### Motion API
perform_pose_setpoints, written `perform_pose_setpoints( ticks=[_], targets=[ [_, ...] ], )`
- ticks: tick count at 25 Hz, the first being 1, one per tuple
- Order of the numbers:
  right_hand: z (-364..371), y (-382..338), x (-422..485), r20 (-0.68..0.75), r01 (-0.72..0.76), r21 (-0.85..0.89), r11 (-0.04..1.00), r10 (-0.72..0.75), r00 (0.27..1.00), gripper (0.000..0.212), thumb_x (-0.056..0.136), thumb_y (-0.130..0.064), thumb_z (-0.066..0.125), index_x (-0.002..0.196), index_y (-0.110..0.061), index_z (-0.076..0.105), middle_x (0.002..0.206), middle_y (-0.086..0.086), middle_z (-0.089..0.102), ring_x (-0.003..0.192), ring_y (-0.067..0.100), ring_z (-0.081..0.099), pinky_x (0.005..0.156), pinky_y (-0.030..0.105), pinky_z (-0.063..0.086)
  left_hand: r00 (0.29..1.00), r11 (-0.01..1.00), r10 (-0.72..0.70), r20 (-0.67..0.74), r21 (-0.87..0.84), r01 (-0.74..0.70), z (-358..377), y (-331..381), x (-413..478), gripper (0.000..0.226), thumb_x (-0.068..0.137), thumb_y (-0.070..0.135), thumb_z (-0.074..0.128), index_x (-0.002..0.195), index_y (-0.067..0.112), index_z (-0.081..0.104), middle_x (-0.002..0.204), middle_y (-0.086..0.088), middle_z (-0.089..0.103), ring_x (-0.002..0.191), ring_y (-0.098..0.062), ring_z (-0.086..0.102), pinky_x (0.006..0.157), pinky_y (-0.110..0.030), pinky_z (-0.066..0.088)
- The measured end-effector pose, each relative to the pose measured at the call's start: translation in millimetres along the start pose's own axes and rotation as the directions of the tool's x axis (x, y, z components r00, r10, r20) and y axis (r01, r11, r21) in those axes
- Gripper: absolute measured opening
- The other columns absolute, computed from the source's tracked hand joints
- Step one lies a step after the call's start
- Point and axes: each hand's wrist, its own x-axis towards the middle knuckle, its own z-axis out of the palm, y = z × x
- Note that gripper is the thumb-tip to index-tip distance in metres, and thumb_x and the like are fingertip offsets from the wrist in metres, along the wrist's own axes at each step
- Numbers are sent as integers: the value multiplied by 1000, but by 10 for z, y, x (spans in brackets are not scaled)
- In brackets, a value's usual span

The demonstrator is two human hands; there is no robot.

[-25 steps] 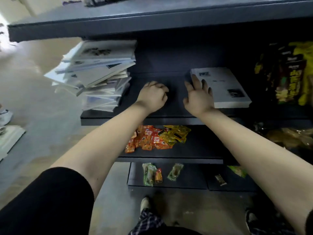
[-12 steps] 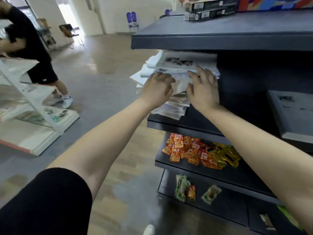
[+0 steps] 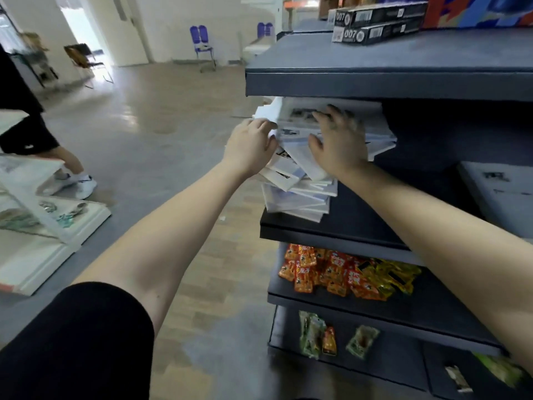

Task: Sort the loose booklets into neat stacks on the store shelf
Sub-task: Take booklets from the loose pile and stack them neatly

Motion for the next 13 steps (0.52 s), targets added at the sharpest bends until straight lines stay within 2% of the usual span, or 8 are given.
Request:
perform_pose_setpoints(
  ticks=[2, 4, 6, 9, 11, 13],
  targets=[
    [7, 79, 66, 31, -52, -73, 996, 55, 998, 53, 91, -38, 42, 141, -21, 35, 152, 9, 26, 135, 40, 25, 110, 57, 17, 998, 999, -4, 55, -51, 7, 61, 14, 175, 48, 87, 28, 36, 124, 6, 57, 125, -12, 59, 115, -34, 49, 94, -38, 41],
    [3, 182, 142, 121, -160, -82, 984, 169, 978, 57, 93, -41, 37, 145, -23, 26, 155, 7, 18, 139, 41, 16, 111, 57, 10, 995, 996, 29, 99, -87, -21, 142, 54, 322, 46, 89, 25, 42, 130, 7, 52, 131, -13, 55, 119, -33, 46, 94, -38, 41],
    [16, 273, 179, 220, -222, -92, 971, 237, 946, 58, 93, -48, 30, 147, -27, 21, 155, 7, 19, 139, 42, 16, 112, 55, 8, 989, 995, 60, 134, -81, -49, 246, 83, 448, 52, 88, 33, 40, 134, 12, 48, 130, -13, 54, 117, -35, 47, 93, -39, 42],
    [62, 357, 182, 232, -179, -96, 979, 197, 952, 59, 91, -53, 27, 146, -30, 23, 152, 8, 27, 137, 39, 24, 113, 52, 13, 967, 1000, -28, 254, 19, 24, 407, 74, 598, 53, 89, 49, 35, 139, 32, 39, 134, -2, 48, 122, -38, 37, 102, -45, 34],
    [79, 376, 212, 229, -178, -79, 981, 191, 954, 60, 90, -53, 28, 145, -29, 26, 150, 9, 31, 136, 37, 28, 112, 52, 17, 936, 997, -75, 344, 5, 78, 441, 65, 692, 52, 87, 58, 33, 137, 45, 35, 138, 2, 43, 130, -41, 24, 109, -49, 26],
    [87, 377, 213, 233, -183, -75, 980, 196, 953, 62, 89, -55, 28, 144, -27, 28, 149, 8, 32, 135, 37, 28, 112, 53, 18, 929, 996, -68, 364, -23, 82, 447, 74, 749, 49, 87, 63, 33, 135, 51, 35, 140, 2, 41, 133, -41, 20, 110, -47, 25]
  ],
)
